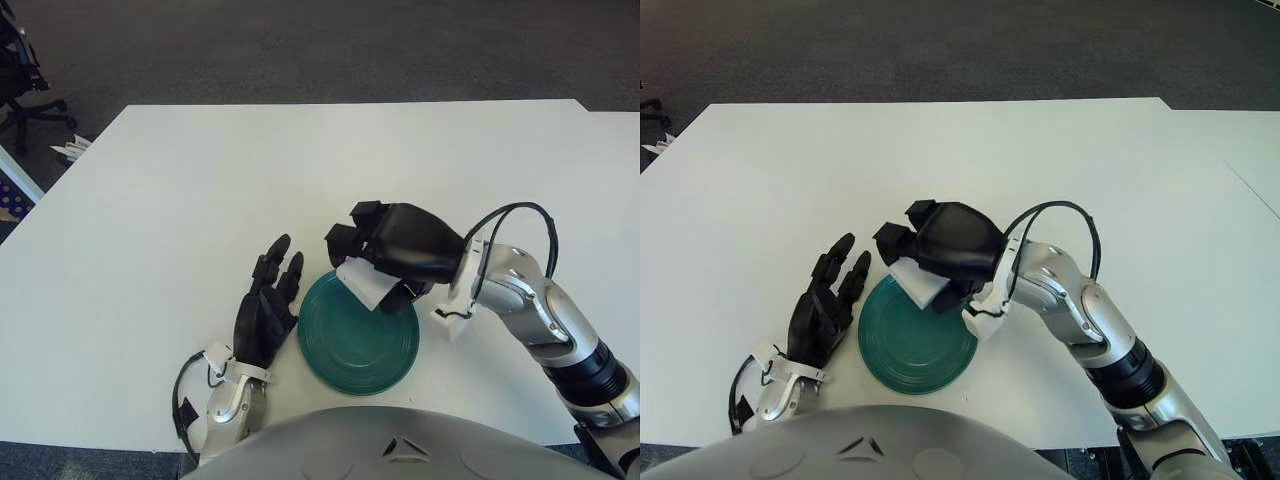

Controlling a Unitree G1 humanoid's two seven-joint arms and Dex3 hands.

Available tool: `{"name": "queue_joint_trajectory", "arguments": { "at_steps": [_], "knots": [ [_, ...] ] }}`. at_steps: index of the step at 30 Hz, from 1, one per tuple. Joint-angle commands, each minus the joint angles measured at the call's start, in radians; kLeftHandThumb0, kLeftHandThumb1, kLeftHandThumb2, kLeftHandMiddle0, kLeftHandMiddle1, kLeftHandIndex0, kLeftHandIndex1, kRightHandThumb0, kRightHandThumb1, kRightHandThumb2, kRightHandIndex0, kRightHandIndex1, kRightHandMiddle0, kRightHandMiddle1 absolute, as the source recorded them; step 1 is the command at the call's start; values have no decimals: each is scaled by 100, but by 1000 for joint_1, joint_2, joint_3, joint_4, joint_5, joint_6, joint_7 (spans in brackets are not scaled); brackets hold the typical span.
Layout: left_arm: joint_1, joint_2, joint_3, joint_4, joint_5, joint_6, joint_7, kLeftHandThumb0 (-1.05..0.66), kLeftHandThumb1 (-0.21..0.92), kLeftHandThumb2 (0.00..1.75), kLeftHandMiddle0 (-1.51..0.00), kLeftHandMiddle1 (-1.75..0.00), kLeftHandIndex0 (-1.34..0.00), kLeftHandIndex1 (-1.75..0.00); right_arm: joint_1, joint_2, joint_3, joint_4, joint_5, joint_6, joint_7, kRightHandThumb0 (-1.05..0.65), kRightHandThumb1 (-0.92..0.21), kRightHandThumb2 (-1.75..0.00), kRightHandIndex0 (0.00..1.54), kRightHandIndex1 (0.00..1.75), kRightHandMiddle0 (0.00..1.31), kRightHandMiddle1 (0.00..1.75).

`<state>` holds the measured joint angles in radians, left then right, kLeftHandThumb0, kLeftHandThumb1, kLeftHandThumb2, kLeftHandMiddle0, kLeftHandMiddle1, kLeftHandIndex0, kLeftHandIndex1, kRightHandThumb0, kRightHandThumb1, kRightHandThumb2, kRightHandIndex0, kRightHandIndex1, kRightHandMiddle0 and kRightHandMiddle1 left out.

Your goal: Put the charger into the plate.

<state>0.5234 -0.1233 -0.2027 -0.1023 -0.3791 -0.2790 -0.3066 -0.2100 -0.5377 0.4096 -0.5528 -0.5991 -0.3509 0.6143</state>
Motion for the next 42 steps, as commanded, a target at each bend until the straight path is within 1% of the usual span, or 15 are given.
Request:
{"name": "queue_joint_trajectory", "arguments": {
  "at_steps": [1, 2, 3, 5, 8, 10, 12, 14, 17, 20, 25, 37, 40, 41, 42],
  "knots": [
    [19, 5, -1, -2, -5, 16, -3, -98, 92, 101, -49, -29, -3, -84, -10, -6, 7, -16, 32, 30, 54, -47, -34, -129, 111, 175, 60, 175],
    [21, 6, -1, -7, -2, 20, -1, -97, 92, 101, -46, -39, -3, -87, -14, -7, 9, -13, 28, 24, 58, -47, -35, -127, 110, 175, 59, 175],
    [23, 7, -1, -11, 0, 23, 2, -97, 92, 101, -42, -55, -4, -91, -17, -8, 10, -11, 25, 20, 61, -46, -37, -124, 108, 175, 57, 175],
    [25, 13, 2, -23, 5, 43, 13, -96, 92, 101, -37, -73, -5, -95, -25, -7, 12, -2, 11, 1, 56, -45, -41, -120, 105, 175, 54, 175],
    [27, 17, 7, -30, 12, 63, 24, -95, 92, 101, -36, -84, -6, -96, -29, -7, 11, 9, -2, -28, 41, -44, -44, -116, 103, 175, 52, 175],
    [27, 18, 11, -32, 15, 74, 28, -94, 92, 101, -36, -87, -6, -97, -28, -5, 10, 12, -6, -39, 38, -44, -44, -115, 102, 175, 51, 175],
    [26, 20, 16, -29, 17, 88, 34, -94, 92, 102, -35, -84, -5, -95, -26, -5, 10, 13, -6, -47, 38, -44, -45, -114, 101, 175, 51, 175],
    [24, 19, 20, -25, 18, 98, 39, -95, 92, 104, -36, -74, -4, -92, -24, -8, 9, 14, -2, -55, 41, -44, -46, -114, 100, 175, 50, 175],
    [22, 16, 23, -24, 18, 105, 42, -95, 92, 105, -37, -62, -2, -89, -24, -9, 9, 18, 0, -65, 42, -44, -46, -113, 100, 175, 50, 175],
    [19, 8, 27, -18, 19, 101, 43, -94, 92, 107, -40, -43, -1, -85, -22, -6, 12, 25, -3, -77, 38, -44, -46, -113, 99, 175, 50, 175],
    [15, -1, 32, -8, 24, 88, 43, -93, 92, 109, -43, -31, 0, -83, -22, -4, 12, 32, 0, -88, 40, -43, -46, -113, 98, 175, 50, 175],
    [16, -23, 39, 5, 11, 73, 43, -91, 92, 107, -45, -24, 0, -83, -30, -4, 15, 37, 0, -89, 56, -43, -49, -110, 97, 175, 48, 175],
    [18, -26, 35, 1, 14, 71, 47, -90, 92, 107, -46, -24, 0, -83, -30, -2, 15, 42, 14, -97, 51, -43, -49, -109, 97, 175, 48, 175],
    [16, -26, 34, 0, 19, 65, 49, -90, 92, 107, -46, -24, -1, -84, -22, 2, 13, 38, 28, -80, 58, -43, -49, -109, 97, 175, 48, 175],
    [14, -27, 33, 0, 22, 60, 50, -91, 92, 107, -47, -24, -1, -84, -17, 5, 11, 35, 39, -66, 64, -42, -54, -102, 92, 175, 44, 175]
  ]
}}
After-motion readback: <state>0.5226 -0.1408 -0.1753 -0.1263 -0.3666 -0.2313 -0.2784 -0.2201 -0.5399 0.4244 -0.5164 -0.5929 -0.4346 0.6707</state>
